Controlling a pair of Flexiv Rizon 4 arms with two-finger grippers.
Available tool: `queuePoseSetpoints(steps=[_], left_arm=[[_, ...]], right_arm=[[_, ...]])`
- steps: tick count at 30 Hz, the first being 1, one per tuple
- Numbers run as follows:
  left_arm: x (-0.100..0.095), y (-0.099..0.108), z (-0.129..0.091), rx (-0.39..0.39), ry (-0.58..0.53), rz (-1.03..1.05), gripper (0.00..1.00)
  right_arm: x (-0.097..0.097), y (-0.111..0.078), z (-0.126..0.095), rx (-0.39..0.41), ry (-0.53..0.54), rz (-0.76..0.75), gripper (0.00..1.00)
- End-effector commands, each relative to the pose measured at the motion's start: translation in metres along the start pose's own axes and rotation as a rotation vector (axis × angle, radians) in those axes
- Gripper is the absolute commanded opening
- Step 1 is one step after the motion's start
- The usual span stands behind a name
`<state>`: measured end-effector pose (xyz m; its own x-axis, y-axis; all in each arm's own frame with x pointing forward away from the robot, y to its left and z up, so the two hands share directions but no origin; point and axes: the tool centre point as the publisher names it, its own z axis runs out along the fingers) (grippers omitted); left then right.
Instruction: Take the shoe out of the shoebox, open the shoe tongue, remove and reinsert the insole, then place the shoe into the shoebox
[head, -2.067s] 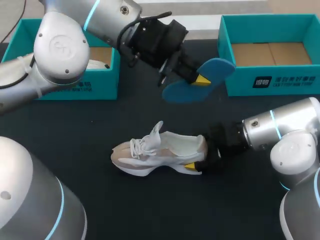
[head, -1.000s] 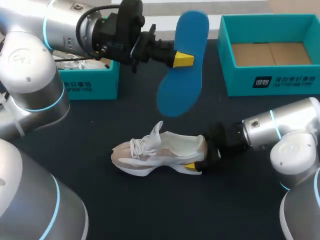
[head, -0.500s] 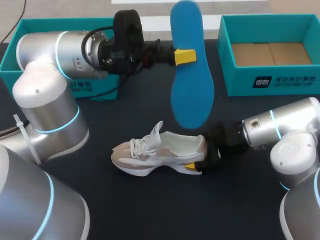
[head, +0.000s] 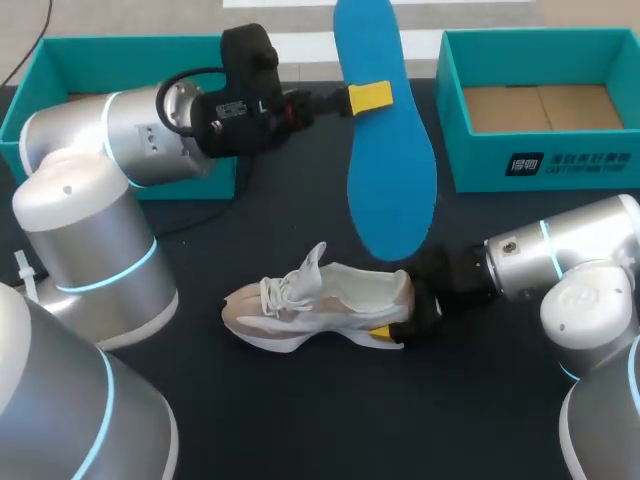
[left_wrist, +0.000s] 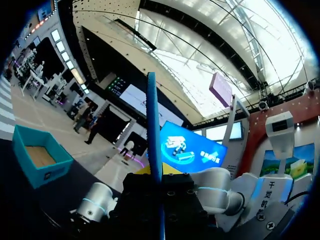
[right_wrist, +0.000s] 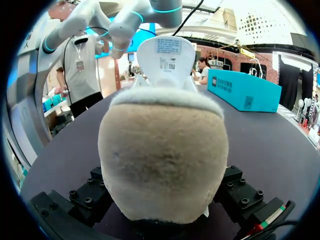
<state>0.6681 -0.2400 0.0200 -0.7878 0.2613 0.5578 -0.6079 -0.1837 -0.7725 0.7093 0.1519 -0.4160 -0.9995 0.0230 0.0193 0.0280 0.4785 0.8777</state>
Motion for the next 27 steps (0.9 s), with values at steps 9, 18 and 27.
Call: queuePoseSetpoints(steps=[9,18,27], left_arm=[[0.034,-0.003,-0.008,-0.027,-0.133,-0.176,0.00],[0.037,-0.017,-0.007,-0.118,-0.084,-0.166,0.00],[0.023,-0.016,-0.014,-0.160,-0.068,-0.175,0.00]], right_arm=[[0.000,-0.002,0.002,0.004,-0.002,0.001,0.00],[0.000,-0.002,0.002,0.004,-0.002,0.001,0.00],[0.000,-0.002,0.002,0.004,-0.002,0.001,0.00]])
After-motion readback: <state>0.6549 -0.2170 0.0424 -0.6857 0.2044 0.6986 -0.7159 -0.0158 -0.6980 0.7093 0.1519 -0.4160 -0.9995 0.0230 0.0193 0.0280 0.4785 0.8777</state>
